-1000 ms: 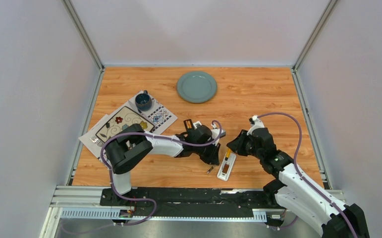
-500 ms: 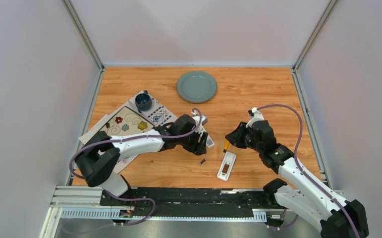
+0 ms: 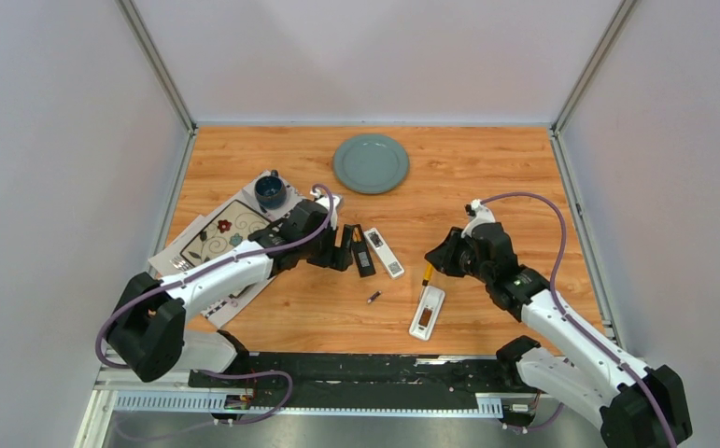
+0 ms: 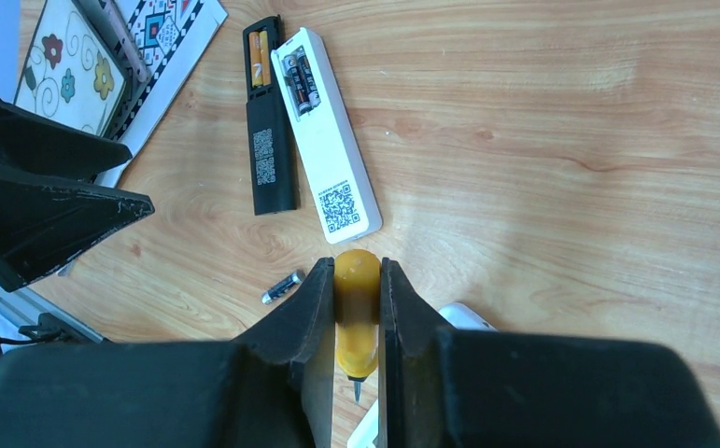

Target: Unload the batteries from the remote control

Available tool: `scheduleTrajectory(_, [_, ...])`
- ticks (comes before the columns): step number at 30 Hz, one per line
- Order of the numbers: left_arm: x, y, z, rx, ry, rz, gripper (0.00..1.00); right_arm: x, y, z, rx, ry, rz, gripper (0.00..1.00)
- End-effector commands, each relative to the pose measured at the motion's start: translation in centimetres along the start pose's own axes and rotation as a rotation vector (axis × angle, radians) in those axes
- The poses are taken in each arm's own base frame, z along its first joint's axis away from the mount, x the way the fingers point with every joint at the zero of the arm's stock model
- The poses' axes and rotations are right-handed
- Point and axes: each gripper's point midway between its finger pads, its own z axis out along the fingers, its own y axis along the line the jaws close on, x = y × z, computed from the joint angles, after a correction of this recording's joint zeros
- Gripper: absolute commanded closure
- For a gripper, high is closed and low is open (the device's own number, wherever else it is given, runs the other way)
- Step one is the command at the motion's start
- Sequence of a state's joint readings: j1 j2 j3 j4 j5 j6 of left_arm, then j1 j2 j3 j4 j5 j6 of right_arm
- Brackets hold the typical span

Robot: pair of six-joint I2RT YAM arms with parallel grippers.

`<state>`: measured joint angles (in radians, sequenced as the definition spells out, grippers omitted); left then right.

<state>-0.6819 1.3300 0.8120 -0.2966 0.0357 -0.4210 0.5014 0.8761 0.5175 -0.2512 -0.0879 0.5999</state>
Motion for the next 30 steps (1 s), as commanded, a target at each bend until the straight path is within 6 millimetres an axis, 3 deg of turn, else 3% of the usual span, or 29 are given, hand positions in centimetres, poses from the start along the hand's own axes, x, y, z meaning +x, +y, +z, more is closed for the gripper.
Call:
scheduleTrajectory(1, [-0.5,0.0,-0.1,-0.013,0.024,0.027,0.14,-2.9,1.4,-0.2,-0.033,-0.076,-0.030,1.00])
scheduleTrajectory(8, [-2.1,-3.1,1.5,0.121,0.053,0.023,0.15,-3.1,0.6,-0.1,-0.013,-0.076,-0.020,1.00])
scheduleTrajectory(16, [-3.6,-5.5,4.6,0.198,0.105,-0.013,0.18,-3.7,-1.1,-0.6,0.009,-0.095,0.002,1.00])
scheduleTrajectory(24, [-3.6,-6.9,8.2,0.235,0.165,-0.045,0.21,-4.0,-2.9,-1.5,0.043,-0.115,0.020,1.00])
scheduleTrajectory(30, [-2.9,-6.5,10.3,0.169,0.224,-0.064,0.23,-4.1,-3.6,-2.1,0.058,-0.128,0.029,1.00])
